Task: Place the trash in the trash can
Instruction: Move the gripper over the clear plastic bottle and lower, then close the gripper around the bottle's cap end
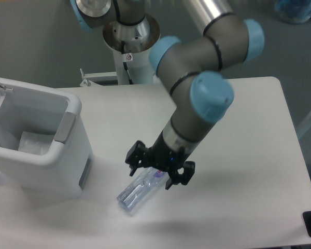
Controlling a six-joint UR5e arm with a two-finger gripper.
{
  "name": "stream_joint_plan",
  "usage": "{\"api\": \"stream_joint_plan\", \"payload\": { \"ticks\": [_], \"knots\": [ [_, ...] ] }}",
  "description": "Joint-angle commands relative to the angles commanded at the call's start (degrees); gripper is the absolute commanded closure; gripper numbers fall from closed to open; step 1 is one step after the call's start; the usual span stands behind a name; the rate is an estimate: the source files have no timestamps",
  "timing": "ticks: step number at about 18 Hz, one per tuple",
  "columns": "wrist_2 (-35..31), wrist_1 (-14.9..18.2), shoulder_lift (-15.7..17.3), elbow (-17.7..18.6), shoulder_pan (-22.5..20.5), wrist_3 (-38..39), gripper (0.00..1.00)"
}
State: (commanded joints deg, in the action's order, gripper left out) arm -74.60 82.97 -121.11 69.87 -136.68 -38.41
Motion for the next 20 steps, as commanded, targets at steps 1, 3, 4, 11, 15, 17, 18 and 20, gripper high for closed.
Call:
{"api": "stream_joint_plan", "payload": {
  "ticks": [1,3,4,11,15,17,18,20],
  "knots": [
    [-1.2,0.0,-0.9,-0.3,0.4,-0.1,0.00],
    [-2.6,0.0,-2.9,-1.0,1.6,0.0,0.00],
    [-2.7,0.1,-3.3,-0.8,1.9,0.0,0.00],
    [-9.1,0.0,-5.6,-1.1,4.1,-0.6,0.00],
    [-10.9,-0.4,-6.6,-1.2,5.4,-3.9,0.00],
    [-11.0,-0.6,-7.0,-1.3,5.8,-4.0,0.00],
    [-11.2,-0.7,-7.5,-1.3,6.0,-4.1,0.00],
    [-11.4,-0.9,-8.6,-1.3,6.7,-4.0,0.00]
  ]
}}
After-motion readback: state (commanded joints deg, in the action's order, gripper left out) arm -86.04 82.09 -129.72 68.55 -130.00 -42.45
